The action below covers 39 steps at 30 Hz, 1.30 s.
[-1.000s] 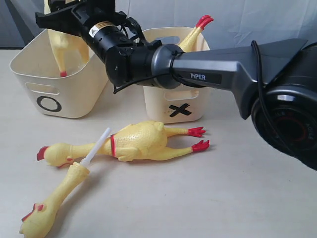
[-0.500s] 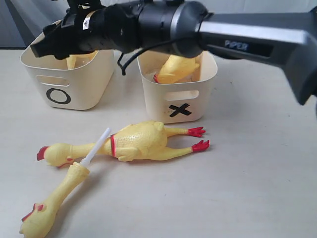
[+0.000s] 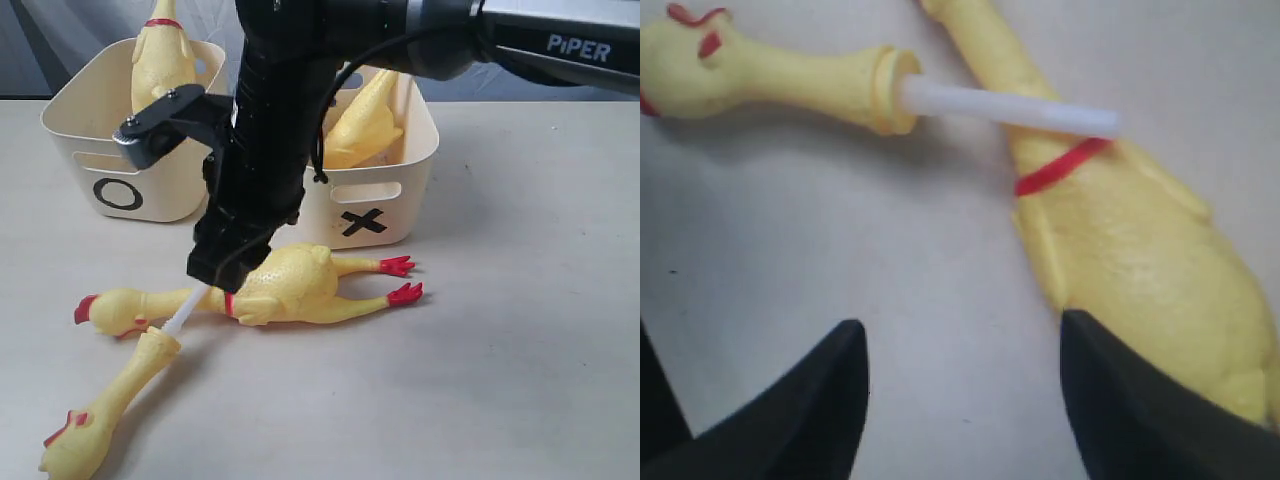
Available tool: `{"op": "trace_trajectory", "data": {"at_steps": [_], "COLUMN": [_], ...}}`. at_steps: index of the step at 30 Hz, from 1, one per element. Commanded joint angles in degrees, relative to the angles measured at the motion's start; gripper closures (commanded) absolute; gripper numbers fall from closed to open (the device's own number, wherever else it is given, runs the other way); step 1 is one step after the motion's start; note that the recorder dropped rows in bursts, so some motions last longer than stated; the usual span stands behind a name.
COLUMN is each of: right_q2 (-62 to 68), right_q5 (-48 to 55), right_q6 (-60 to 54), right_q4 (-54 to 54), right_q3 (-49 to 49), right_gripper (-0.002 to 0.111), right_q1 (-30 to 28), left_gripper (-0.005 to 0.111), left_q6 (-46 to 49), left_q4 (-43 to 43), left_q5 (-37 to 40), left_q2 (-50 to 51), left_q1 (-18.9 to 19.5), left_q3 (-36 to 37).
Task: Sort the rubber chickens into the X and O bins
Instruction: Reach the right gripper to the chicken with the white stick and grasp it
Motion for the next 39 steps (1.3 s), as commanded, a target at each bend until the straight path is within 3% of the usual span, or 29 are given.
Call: {"op": "trace_trajectory", "data": {"at_steps": [1, 8, 14, 18, 39], "right_q2": [1.04, 1.79, 2.68, 5.12, 13.20], "right_q5": [-1.63, -5.57, -17.29, -21.00, -25.16], "right_q6": [-3.33, -20.24, -21.14, -21.14, -21.01], "right_q4": [6.66, 3.46, -11.72, -17.79, -22.26], "right_q3": [1.59, 1.71, 1.71, 1.71, 1.71], "right_gripper": [0.048, 0.052, 0.051, 0.051, 0.051], "right_q1": [1.52, 10.56, 16.25, 17.45, 17.35], "left_gripper": [0.107, 0.107, 0.107, 0.107, 0.107], "left_q6": [-0.12, -0.12, -0.12, -0.12, -0.12], "left_q4": [0.00, 0.00, 0.00, 0.00, 0.00], "left_q5": [-0.39, -0.39, -0.39, -0.39, -0.39], "left_q2": [-0.19, -0.19, -0.19, -0.19, -0.19], "left_q1": [-0.65, -0.65, -0.65, -0.65, -0.65], "left_q3": [-0.43, -0.43, -0.43, -0.43, -0.43]}}
